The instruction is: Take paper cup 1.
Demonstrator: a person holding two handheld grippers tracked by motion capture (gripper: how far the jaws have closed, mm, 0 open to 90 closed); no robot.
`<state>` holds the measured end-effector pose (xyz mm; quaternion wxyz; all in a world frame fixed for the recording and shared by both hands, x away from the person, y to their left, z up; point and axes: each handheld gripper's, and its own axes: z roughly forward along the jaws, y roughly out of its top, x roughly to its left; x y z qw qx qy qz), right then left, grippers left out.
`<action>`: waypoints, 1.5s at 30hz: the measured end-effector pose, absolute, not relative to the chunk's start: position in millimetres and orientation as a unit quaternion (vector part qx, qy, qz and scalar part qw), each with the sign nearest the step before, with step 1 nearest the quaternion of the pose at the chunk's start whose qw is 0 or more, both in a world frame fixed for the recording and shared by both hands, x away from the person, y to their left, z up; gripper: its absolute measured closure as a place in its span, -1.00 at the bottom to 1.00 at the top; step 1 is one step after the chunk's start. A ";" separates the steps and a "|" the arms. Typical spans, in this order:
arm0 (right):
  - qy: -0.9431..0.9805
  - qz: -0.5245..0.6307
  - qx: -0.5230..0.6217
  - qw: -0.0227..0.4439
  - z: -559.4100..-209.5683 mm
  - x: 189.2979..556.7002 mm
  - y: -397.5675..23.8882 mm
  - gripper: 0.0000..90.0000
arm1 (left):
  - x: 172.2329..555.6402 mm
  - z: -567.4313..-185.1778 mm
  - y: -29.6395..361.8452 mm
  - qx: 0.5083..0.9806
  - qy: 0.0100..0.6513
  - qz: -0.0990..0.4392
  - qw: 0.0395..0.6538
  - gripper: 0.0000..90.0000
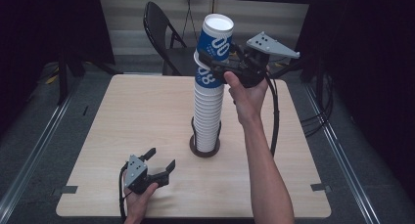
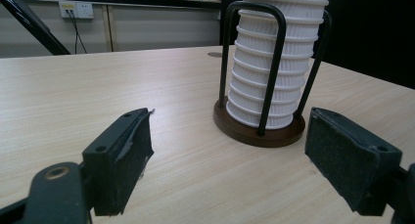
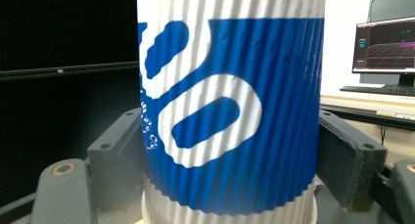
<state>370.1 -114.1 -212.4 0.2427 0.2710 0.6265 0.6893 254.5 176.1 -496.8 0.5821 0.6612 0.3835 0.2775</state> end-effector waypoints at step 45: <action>0.590 0.706 0.295 0.259 -204.6 337.4 -169.7 -0.52 | 254.9 -496.7 175.2 0.662 0.386 0.278 0.579 -0.62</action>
